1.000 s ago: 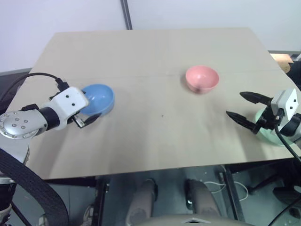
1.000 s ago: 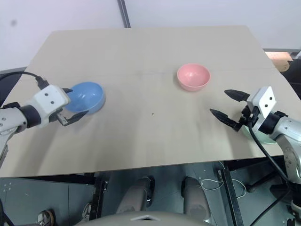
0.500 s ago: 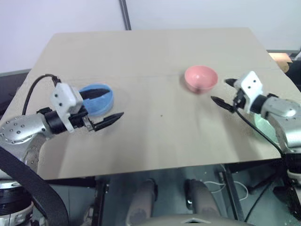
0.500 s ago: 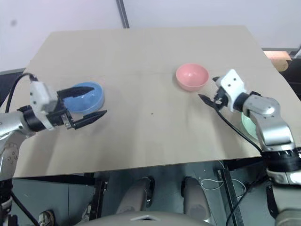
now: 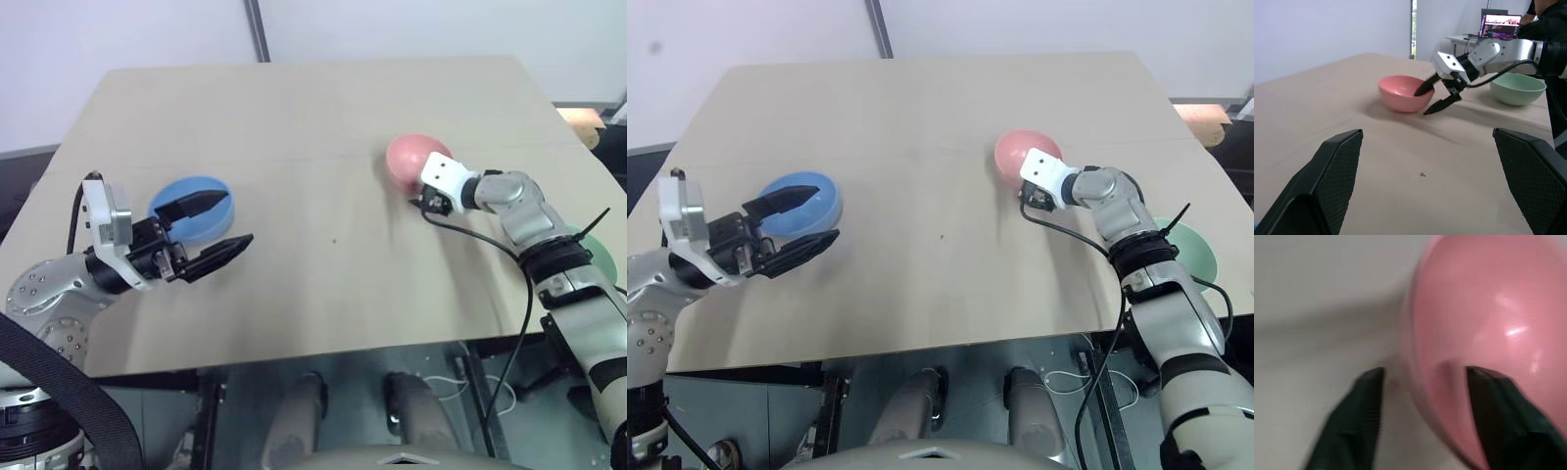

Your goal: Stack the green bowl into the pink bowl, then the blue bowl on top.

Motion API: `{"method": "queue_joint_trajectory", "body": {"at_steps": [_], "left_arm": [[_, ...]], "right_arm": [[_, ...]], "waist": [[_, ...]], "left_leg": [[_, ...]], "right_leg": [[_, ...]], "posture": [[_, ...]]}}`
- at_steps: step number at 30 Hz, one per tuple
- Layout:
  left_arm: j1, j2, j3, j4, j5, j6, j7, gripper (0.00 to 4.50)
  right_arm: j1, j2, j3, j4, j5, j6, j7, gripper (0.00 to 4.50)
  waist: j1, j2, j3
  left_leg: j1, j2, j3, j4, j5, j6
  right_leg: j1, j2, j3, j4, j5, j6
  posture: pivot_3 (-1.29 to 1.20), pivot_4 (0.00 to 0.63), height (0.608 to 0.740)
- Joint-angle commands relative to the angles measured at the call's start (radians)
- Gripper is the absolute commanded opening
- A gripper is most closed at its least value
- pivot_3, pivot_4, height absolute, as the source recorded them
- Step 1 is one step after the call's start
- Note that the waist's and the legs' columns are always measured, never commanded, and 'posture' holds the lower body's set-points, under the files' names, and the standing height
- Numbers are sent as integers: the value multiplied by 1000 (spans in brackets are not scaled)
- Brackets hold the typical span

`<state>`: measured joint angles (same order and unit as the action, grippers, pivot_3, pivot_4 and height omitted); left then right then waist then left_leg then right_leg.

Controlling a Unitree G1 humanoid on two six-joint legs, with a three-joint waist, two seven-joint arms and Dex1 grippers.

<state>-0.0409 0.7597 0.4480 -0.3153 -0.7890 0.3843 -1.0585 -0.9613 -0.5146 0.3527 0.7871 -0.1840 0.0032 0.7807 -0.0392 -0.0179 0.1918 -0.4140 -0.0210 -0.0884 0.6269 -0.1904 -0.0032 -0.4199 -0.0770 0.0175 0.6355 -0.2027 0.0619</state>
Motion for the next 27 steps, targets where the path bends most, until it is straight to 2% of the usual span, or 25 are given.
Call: {"method": "queue_joint_trajectory", "body": {"at_steps": [1,3,4,8,11,13,15,21,23,24,26,27], "left_arm": [[17,-2,40,-64,-23,-8,27,4500],[34,-9,42,-76,-14,-15,39,4500],[42,-12,44,-80,-9,-14,48,4500],[63,-16,41,-85,17,-22,80,4500],[87,-11,54,-70,15,-7,83,4500],[106,0,74,-38,43,-19,89,4500],[123,12,93,-14,49,-17,77,4500],[116,37,93,11,45,-11,50,4500],[105,41,86,13,46,-9,52,4500],[103,42,82,11,47,-9,53,4500],[100,42,77,4,49,-9,51,4500],[100,41,78,1,47,-9,51,4500]], "right_arm": [[-56,3,-1,35,-31,-97,15,1090],[-57,1,12,31,-56,-156,24,95],[-55,-2,20,23,-74,-188,24,39],[-25,-16,29,-101,-90,-287,59,39],[46,-31,30,-324,-15,-353,179,39],[151,-11,50,-591,44,-218,239,39],[230,6,92,-764,36,-132,267,39],[282,49,175,-817,-57,13,279,39],[270,69,183,-790,-91,47,254,859],[264,70,187,-775,-114,45,243,1109],[256,67,174,-763,-150,35,203,2115],[257,59,155,-776,-154,41,190,2764]], "waist": [[-3,0,0],[-7,0,0],[-8,0,0],[-5,1,0],[-5,1,0],[-3,0,0],[-2,0,0],[2,0,0],[2,0,0],[1,0,0],[1,0,0],[1,0,0]], "left_leg": [[0,0,0,0,0,0],[1,0,0,0,0,0],[1,0,1,0,0,0],[2,1,1,0,0,0],[1,1,1,0,0,0],[1,1,1,0,0,0],[1,2,-1,-1,0,0],[1,4,-1,3,0,-1],[1,5,-1,5,0,-1],[1,5,-1,5,0,-1],[1,6,0,5,1,-1],[1,6,0,5,0,-2]], "right_leg": [[0,0,0,0,0,0],[0,0,0,1,0,0],[0,1,1,2,0,0],[-1,1,1,3,0,0],[-2,2,2,4,1,2],[-2,2,2,4,2,4],[-2,2,1,4,2,4],[-2,4,1,6,-1,1],[-1,5,1,6,-1,1],[-1,5,1,6,-1,1],[-2,5,1,6,-1,0],[-2,6,1,6,-1,0]], "posture": [[0,150,740],[0,150,740],[0,150,740],[0,150,740],[0,150,740],[0,150,740],[0,150,740],[0,150,740],[0,150,740],[0,150,740],[0,150,740],[0,150,740]]}}
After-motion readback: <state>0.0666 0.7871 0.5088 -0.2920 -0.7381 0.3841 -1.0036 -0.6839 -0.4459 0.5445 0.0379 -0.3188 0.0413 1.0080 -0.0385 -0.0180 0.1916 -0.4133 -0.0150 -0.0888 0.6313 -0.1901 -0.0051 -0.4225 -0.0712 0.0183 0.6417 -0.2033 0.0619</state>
